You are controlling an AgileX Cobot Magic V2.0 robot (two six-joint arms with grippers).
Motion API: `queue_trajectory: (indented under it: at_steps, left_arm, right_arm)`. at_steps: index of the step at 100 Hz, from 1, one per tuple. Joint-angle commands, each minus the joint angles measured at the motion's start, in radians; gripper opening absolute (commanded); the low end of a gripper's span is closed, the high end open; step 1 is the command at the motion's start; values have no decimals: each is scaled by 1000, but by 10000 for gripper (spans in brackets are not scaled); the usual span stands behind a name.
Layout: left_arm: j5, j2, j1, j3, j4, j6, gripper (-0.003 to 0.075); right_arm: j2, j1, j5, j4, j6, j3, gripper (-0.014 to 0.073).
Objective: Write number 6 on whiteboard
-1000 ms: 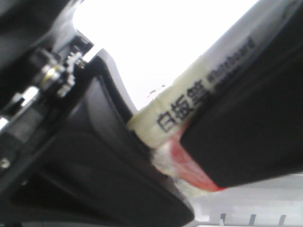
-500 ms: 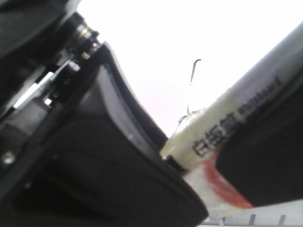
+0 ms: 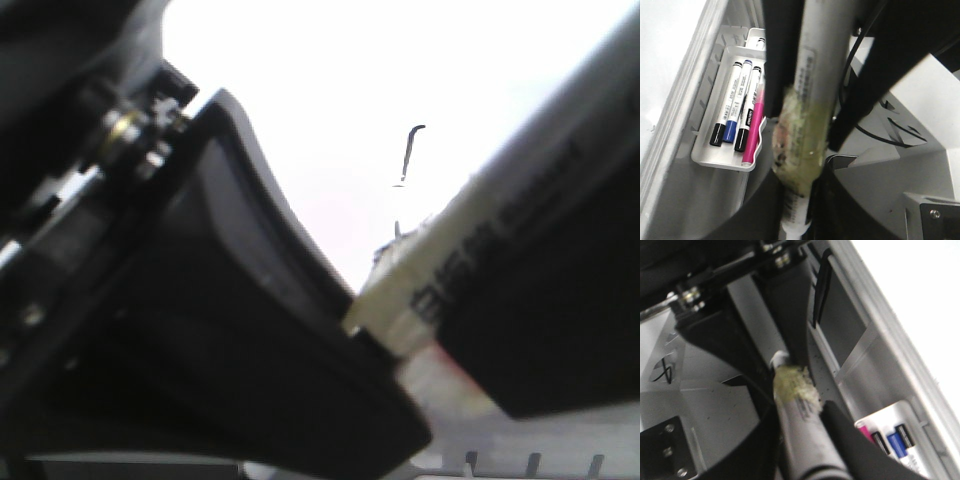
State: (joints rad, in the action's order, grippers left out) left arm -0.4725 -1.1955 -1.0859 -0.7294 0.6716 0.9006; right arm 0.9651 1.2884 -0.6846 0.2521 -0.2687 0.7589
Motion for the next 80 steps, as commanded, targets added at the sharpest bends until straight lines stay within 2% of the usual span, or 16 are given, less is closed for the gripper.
queue_trajectory:
  at_steps: [1, 10, 26, 37, 42, 49, 64, 80]
  left_arm:
    - [69, 19, -1, -32, 50, -41, -19]
    - [73, 19, 1, -32, 52, -45, -19]
    - [84, 21, 37, -30, 87, -78, -19]
    - [138, 21, 79, -19, 176, -78, -19]
    - [176, 21, 95, -10, 224, -78, -19]
    - [254, 21, 110, 12, 313, -78, -19]
    - [493, 20, 109, 63, 512, -78, -19]
    - [615, -11, 109, 71, 620, -78, -19]
  right_arm:
    - [-9, -1, 78, 48, 11, 29, 388]
    - [-16, -1, 49, 92, 11, 37, 486]
    - [-74, -3, -17, 162, 11, 76, 489]
    - [-140, -4, -32, 193, 7, 90, 475]
    - [-173, -4, -47, 211, -16, 90, 429]
    - [-219, -4, -87, 237, -60, 90, 309]
    - [-318, -4, -174, 287, -99, 77, -75]
    - [-416, -4, -197, 340, -166, 63, -59]
